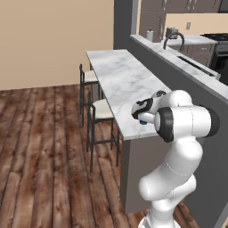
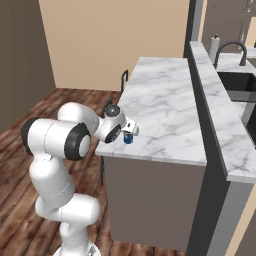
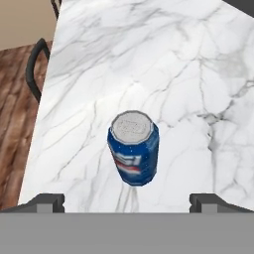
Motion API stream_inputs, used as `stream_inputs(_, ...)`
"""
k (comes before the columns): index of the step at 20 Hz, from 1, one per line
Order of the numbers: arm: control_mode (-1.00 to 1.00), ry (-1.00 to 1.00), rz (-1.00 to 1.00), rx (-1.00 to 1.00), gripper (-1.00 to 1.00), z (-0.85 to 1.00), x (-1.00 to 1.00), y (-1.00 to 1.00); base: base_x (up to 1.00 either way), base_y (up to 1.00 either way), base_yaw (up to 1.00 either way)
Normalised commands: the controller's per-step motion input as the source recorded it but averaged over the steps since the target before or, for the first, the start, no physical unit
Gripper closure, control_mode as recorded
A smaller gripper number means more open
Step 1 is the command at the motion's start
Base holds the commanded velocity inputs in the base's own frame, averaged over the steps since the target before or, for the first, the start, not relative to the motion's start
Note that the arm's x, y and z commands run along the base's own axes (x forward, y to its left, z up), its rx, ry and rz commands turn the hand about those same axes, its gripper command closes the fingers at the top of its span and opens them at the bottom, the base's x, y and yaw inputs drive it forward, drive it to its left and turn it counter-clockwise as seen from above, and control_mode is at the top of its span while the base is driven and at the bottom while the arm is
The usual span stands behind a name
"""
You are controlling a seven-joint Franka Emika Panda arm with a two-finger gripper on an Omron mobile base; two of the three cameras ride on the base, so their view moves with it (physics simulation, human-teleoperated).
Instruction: Four empty soda cans are scattered around the kitchen. Gather all the cans and cluster them next to the stove for recycling.
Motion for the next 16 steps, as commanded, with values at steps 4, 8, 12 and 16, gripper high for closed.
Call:
stream_inputs(4,-1.00,0.00,0.00,0.00,-1.00,-0.05,0.13,-0.01,0.00,0.00,0.00)
stream_inputs(8,-1.00,0.00,0.00,0.00,-1.00,-0.06,0.11,-0.02,0.00,0.00,0.00)
stream_inputs(12,-1.00,0.00,0.00,0.00,-1.00,-0.04,0.06,-0.04,0.00,0.00,0.00)
stream_inputs(16,-1.00,0.00,0.00,0.00,-1.00,-0.06,0.10,-0.02,0.00,0.00,0.00)
